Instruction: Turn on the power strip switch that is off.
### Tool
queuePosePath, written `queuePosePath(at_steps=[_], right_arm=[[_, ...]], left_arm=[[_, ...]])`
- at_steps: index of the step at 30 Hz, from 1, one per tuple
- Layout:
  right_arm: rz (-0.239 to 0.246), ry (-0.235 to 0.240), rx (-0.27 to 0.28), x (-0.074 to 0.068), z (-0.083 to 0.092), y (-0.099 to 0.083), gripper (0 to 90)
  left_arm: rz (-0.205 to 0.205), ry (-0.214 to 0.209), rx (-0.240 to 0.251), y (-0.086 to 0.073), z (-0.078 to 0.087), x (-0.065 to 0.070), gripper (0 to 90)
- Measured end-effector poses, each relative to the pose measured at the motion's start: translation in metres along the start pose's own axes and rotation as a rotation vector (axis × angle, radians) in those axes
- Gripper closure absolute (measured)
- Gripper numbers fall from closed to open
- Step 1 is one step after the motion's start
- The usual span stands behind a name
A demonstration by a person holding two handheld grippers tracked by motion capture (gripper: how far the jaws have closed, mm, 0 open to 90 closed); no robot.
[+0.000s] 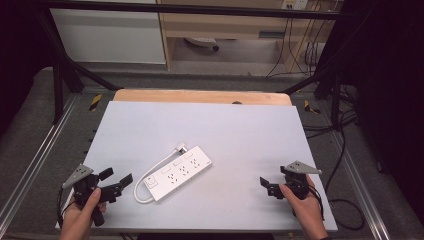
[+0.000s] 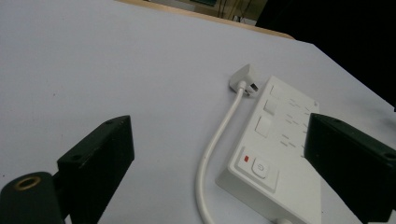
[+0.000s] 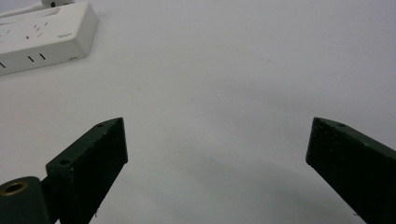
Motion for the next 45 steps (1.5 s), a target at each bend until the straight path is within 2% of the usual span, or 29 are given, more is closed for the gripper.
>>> queuePosePath(at_steps=[11, 15, 19, 25, 28, 33, 45], right_arm=[[0.002, -0.003, -0.016, -0.003, -0.002, 0.001, 5.0], [0.004, -0.002, -0.018, -0.004, -0.002, 0.001, 5.0], [0.0, 0.011, -0.024, -0.004, -0.003, 0.001, 6.0], [0.003, 0.015, -0.028, -0.004, -0.004, 0.002, 5.3], [0.002, 0.016, -0.03, -0.004, -0.004, 0.002, 5.3], [0.002, 0.014, -0.032, -0.003, -0.004, 0.002, 5.0], [-0.001, 0.011, -0.029, -0.003, -0.003, 0.002, 4.2]], left_arm=[[-0.014, 0.004, 0.016, 0.002, 0.002, 0.003, 8.2], [-0.028, -0.01, 0.021, 0.004, 0.003, 0.007, 8.1], [-0.02, -0.027, 0.013, 0.006, 0.003, 0.012, 8.1], [-0.02, -0.048, 0.038, 0.016, 0.007, 0.02, 8.1], [-0.031, -0.059, 0.037, 0.023, 0.005, 0.026, 8.1], [-0.025, -0.06, 0.03, 0.027, 0.001, 0.029, 8.1], [-0.067, -0.078, 0.035, 0.047, -0.008, 0.045, 8.0]])
Point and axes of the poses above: each handheld gripper's, and its own axes: z roughly backward along the jaws, y roughly out of its top, x roughly to its right, the point moved 1 cm from there along -z, roughly forward along the jaws, and after that the axes turned 9 degrees about -x, right-handed, at the moved point
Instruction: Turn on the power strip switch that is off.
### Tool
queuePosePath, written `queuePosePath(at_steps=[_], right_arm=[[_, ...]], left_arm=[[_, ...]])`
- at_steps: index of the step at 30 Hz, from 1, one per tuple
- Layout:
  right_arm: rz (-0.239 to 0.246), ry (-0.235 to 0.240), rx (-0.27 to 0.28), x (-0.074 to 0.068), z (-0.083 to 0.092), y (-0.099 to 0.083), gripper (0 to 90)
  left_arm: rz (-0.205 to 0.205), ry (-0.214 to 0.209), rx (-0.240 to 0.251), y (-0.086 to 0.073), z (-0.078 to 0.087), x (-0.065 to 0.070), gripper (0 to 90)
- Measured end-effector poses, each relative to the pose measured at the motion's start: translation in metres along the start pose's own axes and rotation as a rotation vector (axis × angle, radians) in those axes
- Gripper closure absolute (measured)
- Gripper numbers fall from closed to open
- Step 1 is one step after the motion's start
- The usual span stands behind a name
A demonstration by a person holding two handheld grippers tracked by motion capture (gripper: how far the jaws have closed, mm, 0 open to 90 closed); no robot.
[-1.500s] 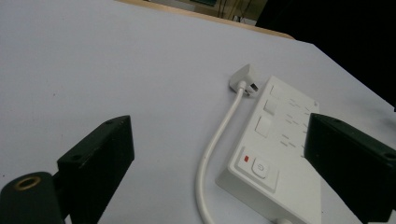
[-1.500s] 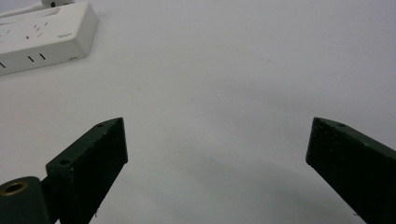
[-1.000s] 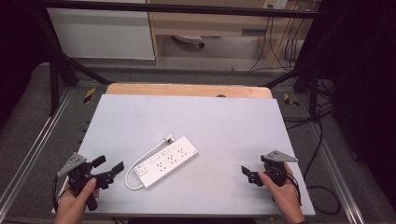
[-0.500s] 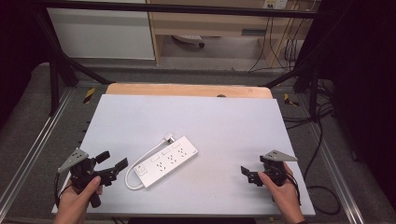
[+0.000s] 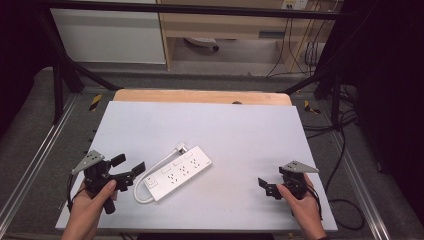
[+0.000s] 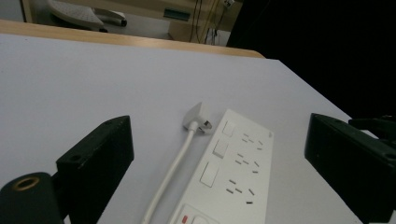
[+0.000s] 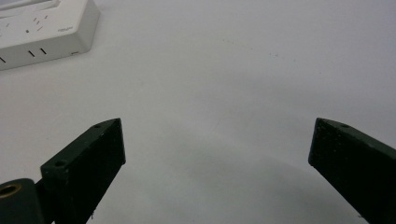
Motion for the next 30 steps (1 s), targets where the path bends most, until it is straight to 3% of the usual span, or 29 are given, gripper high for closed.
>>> queuePosePath(at_steps=[15, 30], right_arm=[[0.003, -0.003, 0.002, 0.0, 0.001, 0.001, 4.2], [0.002, -0.004, 0.004, 0.0, 0.002, 0.001, 4.2]], left_arm=[[-0.017, -0.008, 0.003, 0.023, -0.012, 0.011, 8.5], [-0.015, -0.009, -0.007, 0.036, -0.028, 0.015, 8.6]])
Point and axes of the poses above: each handheld gripper's, and its own axes: z roughly backward along the jaws, y roughly out of its top, x roughly to its right, the point moved 1 cm from there along -z, roughly forward along the jaws, and after that the axes turned 9 degrees about -x, right-handed, at the moved point
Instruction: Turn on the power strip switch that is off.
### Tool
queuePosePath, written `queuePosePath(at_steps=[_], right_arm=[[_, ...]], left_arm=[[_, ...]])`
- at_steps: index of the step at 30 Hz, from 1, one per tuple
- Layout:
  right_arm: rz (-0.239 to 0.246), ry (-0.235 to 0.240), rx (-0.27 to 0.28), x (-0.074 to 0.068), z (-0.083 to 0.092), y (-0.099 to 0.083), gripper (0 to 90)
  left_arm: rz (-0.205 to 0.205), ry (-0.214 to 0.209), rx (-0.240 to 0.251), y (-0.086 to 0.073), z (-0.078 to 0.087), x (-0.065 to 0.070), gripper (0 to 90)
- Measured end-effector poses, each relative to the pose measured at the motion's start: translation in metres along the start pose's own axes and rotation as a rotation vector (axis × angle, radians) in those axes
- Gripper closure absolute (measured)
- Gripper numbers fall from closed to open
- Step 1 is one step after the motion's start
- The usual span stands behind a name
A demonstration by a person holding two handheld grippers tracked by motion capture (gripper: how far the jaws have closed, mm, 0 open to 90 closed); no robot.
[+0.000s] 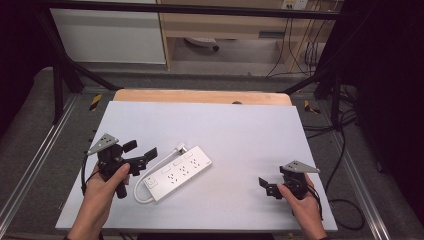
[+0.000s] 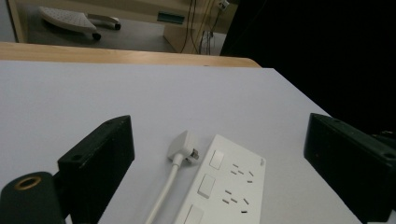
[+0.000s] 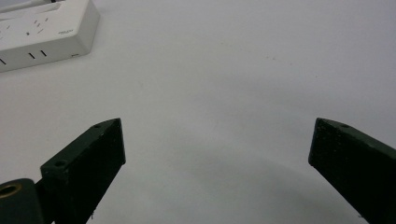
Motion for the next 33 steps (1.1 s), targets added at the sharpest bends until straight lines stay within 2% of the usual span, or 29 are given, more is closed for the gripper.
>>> queuePosePath(at_steps=[24, 32, 33], right_arm=[[-0.002, -0.001, 0.005, 0.0, 0.001, 0.0, 4.2], [0.002, -0.003, 0.006, 0.001, 0.001, 0.0, 4.2], [0.001, -0.003, 0.006, 0.001, 0.001, 0.0, 4.2]], left_arm=[[-0.015, -0.033, -0.031, 0.005, -0.03, 0.015, 8.8], [-0.018, -0.022, -0.043, 0.002, -0.036, 0.014, 10.5], [-0.021, -0.014, -0.043, 0.002, -0.037, 0.014, 13.9]])
Point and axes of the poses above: each handheld gripper's, and its own axes: z roughly backward along the jaws, y roughly out of its top, x roughly to its right, the point moved 1 cm from there along -z, roughly forward along the jaws, and after that the axes turned 9 degrees about -x, right-handed, at the moved point
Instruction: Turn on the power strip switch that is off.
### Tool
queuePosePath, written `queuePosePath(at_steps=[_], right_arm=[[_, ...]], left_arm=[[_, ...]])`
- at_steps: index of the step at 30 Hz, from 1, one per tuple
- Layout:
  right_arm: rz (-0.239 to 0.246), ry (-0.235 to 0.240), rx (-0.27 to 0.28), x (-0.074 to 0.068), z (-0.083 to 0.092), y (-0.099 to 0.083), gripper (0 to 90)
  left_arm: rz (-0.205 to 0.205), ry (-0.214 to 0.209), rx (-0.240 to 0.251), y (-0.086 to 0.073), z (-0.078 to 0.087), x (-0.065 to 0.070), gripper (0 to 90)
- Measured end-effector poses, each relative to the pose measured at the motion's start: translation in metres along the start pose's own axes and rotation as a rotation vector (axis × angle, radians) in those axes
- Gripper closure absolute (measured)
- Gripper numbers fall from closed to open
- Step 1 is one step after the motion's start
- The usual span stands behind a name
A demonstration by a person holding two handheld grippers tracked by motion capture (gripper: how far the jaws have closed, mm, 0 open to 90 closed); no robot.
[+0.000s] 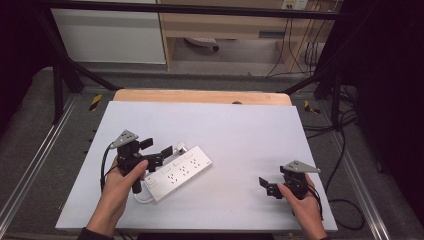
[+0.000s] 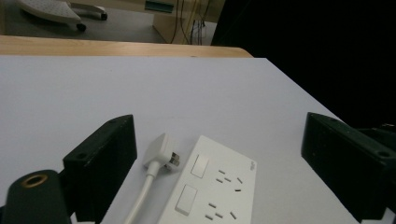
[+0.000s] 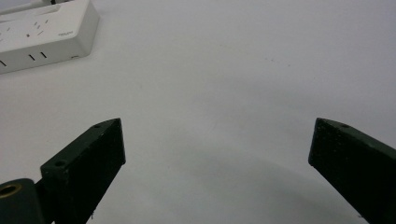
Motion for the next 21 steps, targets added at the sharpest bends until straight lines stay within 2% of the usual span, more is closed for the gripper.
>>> queuePosePath(at_steps=[9, 21], right_arm=[[0.002, -0.001, 0.002, 0.0, 0.0, 0.0, 4.2], [0.003, -0.002, 0.002, 0.0, 0.0, 0.0, 4.2]], left_arm=[[0.004, -0.004, -0.018, -0.005, -0.007, -0.002, 20.5], [0.008, -0.021, -0.054, -0.01, -0.014, -0.003, 37.3]])
Point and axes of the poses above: each handheld gripper's, and its own axes: z roughly backward along the jaws, y roughly out of its top, x roughly to its right, the point moved 1 cm from there along -z, roughly forward along the jaws, and after that the axes turned 9 degrees about -x, right-handed, at the moved point
